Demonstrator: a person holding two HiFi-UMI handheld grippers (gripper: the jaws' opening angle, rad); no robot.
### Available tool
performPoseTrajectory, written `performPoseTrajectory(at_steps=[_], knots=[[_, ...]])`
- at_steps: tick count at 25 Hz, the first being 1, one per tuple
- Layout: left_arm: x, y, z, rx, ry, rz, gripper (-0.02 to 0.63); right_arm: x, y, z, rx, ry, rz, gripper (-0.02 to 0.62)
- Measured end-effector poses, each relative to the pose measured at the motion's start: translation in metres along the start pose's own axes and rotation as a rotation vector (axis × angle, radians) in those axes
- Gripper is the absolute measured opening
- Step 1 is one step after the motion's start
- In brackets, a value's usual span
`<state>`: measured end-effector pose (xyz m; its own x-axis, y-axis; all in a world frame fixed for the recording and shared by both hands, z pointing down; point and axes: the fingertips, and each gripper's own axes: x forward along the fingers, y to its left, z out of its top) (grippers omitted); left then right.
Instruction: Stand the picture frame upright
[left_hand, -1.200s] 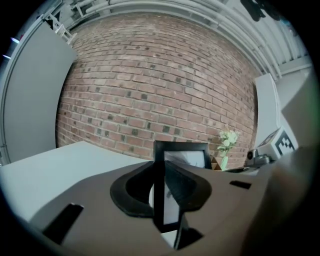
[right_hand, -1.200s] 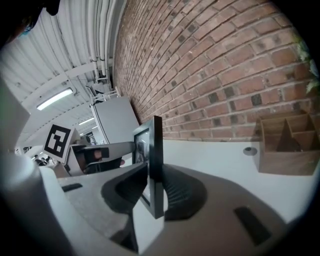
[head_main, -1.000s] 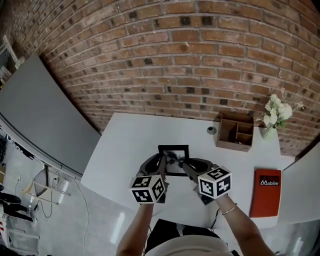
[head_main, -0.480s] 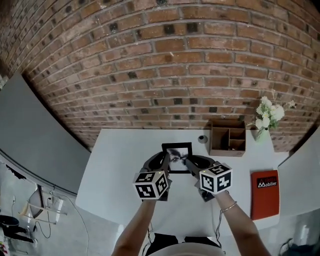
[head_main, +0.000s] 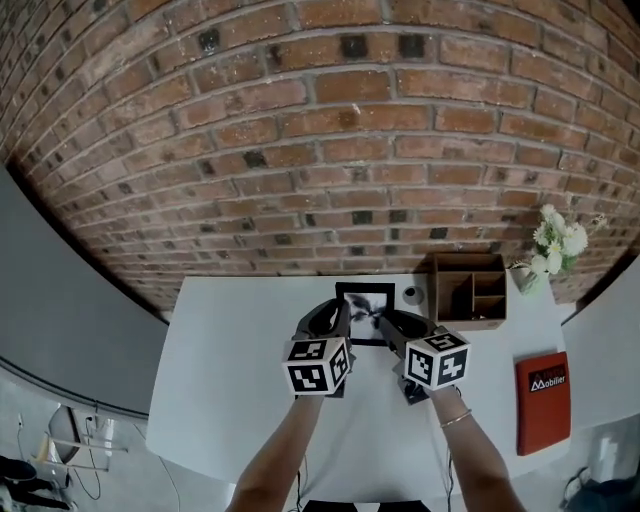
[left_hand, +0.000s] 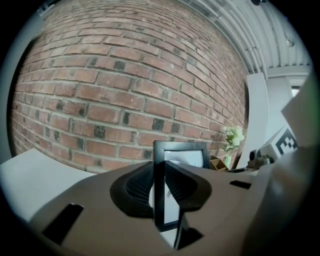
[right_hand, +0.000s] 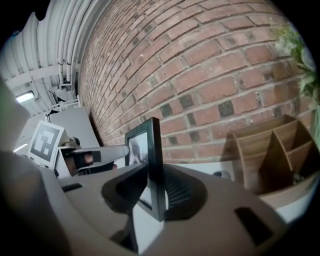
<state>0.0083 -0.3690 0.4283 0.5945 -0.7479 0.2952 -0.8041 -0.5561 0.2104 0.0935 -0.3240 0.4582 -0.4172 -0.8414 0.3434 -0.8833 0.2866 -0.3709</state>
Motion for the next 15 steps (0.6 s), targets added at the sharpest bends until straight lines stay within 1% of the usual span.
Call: performPoseTrajectory(at_steps=[3,8,15], knots=[[0.019,0.013,0.002,0.013,0.003,-0.008,0.063,0.021,-0.009,0.005,-0.001,-0.008,-0.003,0.097],[0.049,0.027,0.006,0.010,0.004,-0.021,0.063,0.047,-0.028,0.011,0.004,-0.027,-0.020,0.097],[0.084,0.044,0.003,-0.015,0.002,-0.025,0.064,0.080,-0.051,0.017,-0.009,-0.040,-0.033,0.097]])
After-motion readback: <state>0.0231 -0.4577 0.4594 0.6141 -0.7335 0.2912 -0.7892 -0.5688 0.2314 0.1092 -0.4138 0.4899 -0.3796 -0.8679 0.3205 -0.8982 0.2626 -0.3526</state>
